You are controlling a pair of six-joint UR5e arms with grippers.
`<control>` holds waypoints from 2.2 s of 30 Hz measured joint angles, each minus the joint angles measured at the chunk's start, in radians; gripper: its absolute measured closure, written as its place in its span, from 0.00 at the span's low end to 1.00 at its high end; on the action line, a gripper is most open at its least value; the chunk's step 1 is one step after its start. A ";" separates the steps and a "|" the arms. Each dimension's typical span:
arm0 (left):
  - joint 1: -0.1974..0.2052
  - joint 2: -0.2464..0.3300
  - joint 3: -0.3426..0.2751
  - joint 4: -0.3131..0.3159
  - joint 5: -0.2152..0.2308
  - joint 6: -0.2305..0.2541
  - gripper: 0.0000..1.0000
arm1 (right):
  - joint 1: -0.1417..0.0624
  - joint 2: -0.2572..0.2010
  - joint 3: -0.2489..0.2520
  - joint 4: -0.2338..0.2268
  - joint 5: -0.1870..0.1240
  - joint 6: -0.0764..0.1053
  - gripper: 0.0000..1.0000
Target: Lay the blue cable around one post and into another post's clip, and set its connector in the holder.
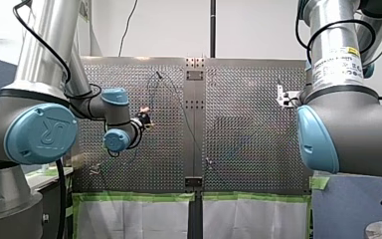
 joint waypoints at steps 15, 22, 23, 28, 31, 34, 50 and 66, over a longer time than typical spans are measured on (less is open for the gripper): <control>0.007 0.000 -0.010 0.003 -0.003 0.004 0.00 | 0.020 0.000 0.001 0.055 0.005 -0.058 0.00; 0.016 -0.001 -0.014 0.004 -0.003 0.006 0.00 | 0.032 0.000 0.001 0.086 0.017 -0.097 0.00; 0.016 -0.001 -0.014 0.004 -0.002 0.006 0.00 | 0.034 0.000 0.001 0.090 0.020 -0.101 0.00; 0.019 -0.001 -0.014 0.005 0.000 0.004 0.00 | 0.037 0.000 0.003 0.097 0.036 -0.106 0.00; 0.020 -0.002 -0.014 0.004 0.000 0.003 0.00 | 0.038 -0.001 0.007 0.098 0.044 -0.107 0.00; 0.025 -0.002 -0.014 -0.004 -0.001 0.003 0.00 | 0.039 -0.001 0.009 0.100 0.048 -0.107 0.00; 0.050 -0.003 -0.006 -0.123 -0.001 0.012 0.00 | 0.044 -0.022 0.017 0.115 0.055 -0.126 0.00; 0.068 -0.004 -0.005 -0.137 0.003 0.012 0.00 | 0.058 -0.091 0.098 0.070 0.068 -0.127 0.00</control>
